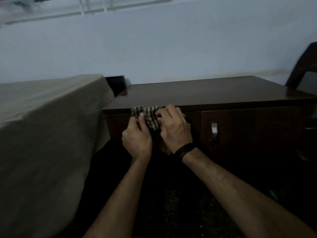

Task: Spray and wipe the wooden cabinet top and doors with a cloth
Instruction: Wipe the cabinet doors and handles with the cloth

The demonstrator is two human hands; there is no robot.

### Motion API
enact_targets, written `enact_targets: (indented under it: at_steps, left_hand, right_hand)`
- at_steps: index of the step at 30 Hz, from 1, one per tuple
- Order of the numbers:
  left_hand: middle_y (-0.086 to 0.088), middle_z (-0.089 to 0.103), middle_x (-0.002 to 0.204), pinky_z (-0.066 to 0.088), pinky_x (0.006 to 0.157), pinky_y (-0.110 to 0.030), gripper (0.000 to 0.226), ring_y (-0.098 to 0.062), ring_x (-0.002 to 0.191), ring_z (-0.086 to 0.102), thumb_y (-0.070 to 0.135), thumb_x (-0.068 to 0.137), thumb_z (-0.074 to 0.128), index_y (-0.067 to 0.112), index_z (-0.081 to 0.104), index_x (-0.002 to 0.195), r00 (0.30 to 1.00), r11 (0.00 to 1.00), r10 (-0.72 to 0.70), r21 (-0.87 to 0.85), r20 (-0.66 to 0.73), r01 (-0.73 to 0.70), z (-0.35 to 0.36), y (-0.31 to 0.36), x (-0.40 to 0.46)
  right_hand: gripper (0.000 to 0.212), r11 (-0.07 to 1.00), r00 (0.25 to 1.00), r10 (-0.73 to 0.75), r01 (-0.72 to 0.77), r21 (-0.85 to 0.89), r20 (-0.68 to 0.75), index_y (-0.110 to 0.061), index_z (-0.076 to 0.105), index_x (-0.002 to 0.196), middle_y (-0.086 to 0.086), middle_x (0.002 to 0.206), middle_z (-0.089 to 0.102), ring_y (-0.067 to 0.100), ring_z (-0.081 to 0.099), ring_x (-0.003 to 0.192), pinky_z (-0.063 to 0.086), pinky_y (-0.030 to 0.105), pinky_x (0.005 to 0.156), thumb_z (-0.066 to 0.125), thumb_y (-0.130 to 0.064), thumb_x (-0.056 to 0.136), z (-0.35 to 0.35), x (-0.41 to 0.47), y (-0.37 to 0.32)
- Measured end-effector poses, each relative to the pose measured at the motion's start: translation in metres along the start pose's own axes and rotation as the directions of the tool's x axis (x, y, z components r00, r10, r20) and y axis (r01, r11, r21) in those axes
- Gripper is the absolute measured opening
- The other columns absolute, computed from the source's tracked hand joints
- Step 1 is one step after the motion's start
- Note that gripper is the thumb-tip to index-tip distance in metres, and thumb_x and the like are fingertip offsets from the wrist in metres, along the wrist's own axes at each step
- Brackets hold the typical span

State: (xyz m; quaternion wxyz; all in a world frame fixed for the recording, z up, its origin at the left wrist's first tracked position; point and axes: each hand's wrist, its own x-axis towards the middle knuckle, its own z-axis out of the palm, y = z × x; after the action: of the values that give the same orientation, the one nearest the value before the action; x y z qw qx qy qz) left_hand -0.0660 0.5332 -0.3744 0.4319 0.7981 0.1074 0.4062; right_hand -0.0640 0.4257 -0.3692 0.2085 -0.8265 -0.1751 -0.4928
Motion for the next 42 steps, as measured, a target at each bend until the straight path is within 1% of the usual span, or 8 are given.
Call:
enact_targets:
  at_steps: [6,15,19,25,29,34,38,42]
  left_hand:
    - [-0.014,0.068,0.077,0.049,0.065,-0.04,0.045,-0.042,0.081,0.066,0.057,0.097,0.045,0.017,0.057,0.079,0.902,0.93,0.31,0.101,0.302,-0.353,0.014,0.051,-0.027]
    - [-0.014,0.068,0.089,0.036,0.062,-0.036,0.049,-0.04,0.086,0.065,0.058,0.099,0.04,0.016,0.062,0.087,0.764,0.74,0.431,0.297,0.48,-0.604,0.049,0.129,-0.067]
    - [-0.015,0.069,0.097,0.042,0.067,-0.037,0.049,-0.039,0.092,0.066,0.057,0.099,0.042,0.015,0.067,0.094,0.694,0.673,0.469,0.287,0.547,-0.682,0.073,0.168,-0.093]
    - [-0.013,0.067,0.106,0.046,0.071,-0.038,0.041,-0.036,0.097,0.066,0.049,0.101,0.046,0.013,0.066,0.102,0.605,0.668,0.484,0.179,0.633,-0.722,0.112,0.229,-0.143]
    - [-0.008,0.066,0.107,0.04,0.067,-0.035,0.027,-0.03,0.098,0.066,0.039,0.101,0.051,0.016,0.063,0.106,0.521,0.643,0.468,0.129,0.713,-0.755,0.131,0.255,-0.172]
    - [-0.009,0.066,0.113,0.04,0.069,-0.035,0.029,-0.03,0.104,0.066,0.039,0.102,0.049,0.015,0.063,0.109,0.462,0.647,0.407,0.108,0.788,-0.754,0.143,0.248,-0.194]
    - [-0.009,0.065,0.116,0.042,0.071,-0.034,0.035,-0.03,0.106,0.065,0.042,0.104,0.041,0.016,0.063,0.111,0.452,0.653,0.355,0.129,0.818,-0.746,0.152,0.222,-0.208]
    - [-0.01,0.068,0.112,0.05,0.08,-0.038,0.043,-0.031,0.104,0.067,0.046,0.104,0.037,0.015,0.066,0.108,0.51,0.74,0.272,0.161,0.816,-0.653,0.154,0.202,-0.213]
  right_hand:
    - [0.021,0.986,0.982,0.155,-0.16,-0.038,-0.106,-0.006,0.063,0.092,0.01,0.094,0.056,0.028,0.054,0.085,0.044,0.034,0.073,0.065,0.009,0.077,-0.058,-0.012,0.048]
    - [0.013,0.935,0.916,0.335,-0.353,-0.044,-0.222,-0.01,0.062,0.09,0.007,0.095,0.054,0.028,0.056,0.086,0.049,0.04,0.073,0.065,0.001,0.084,-0.12,-0.038,0.119]
    - [0.015,0.897,0.852,0.421,-0.443,0.0,-0.311,-0.012,0.064,0.092,0.005,0.095,0.054,0.027,0.059,0.084,0.051,0.042,0.073,0.065,-0.001,0.083,-0.145,-0.051,0.16]
    - [0.014,0.821,0.699,0.526,-0.566,0.074,-0.484,-0.009,0.067,0.091,0.008,0.095,0.058,0.011,0.054,0.074,0.045,0.022,0.071,0.069,0.001,0.081,-0.184,-0.067,0.211]
    - [0.012,0.743,0.584,0.611,-0.656,0.132,-0.534,-0.007,0.068,0.096,0.01,0.1,0.06,0.013,0.056,0.075,0.05,0.027,0.073,0.068,-0.004,0.084,-0.192,-0.087,0.237]
    - [0.015,0.688,0.539,0.656,-0.714,0.128,-0.528,-0.006,0.065,0.103,0.014,0.105,0.06,0.027,0.061,0.085,0.043,0.027,0.076,0.063,-0.005,0.088,-0.181,-0.118,0.244]
    - [0.019,0.602,0.494,0.729,-0.792,0.101,-0.474,-0.012,0.059,0.11,0.012,0.112,0.056,0.033,0.06,0.095,0.046,0.037,0.073,0.059,-0.012,0.091,-0.167,-0.138,0.239]
    - [0.023,0.576,0.49,0.757,-0.813,0.085,-0.433,-0.014,0.058,0.111,0.012,0.114,0.054,0.036,0.059,0.099,0.047,0.042,0.076,0.061,-0.014,0.089,-0.161,-0.143,0.233]
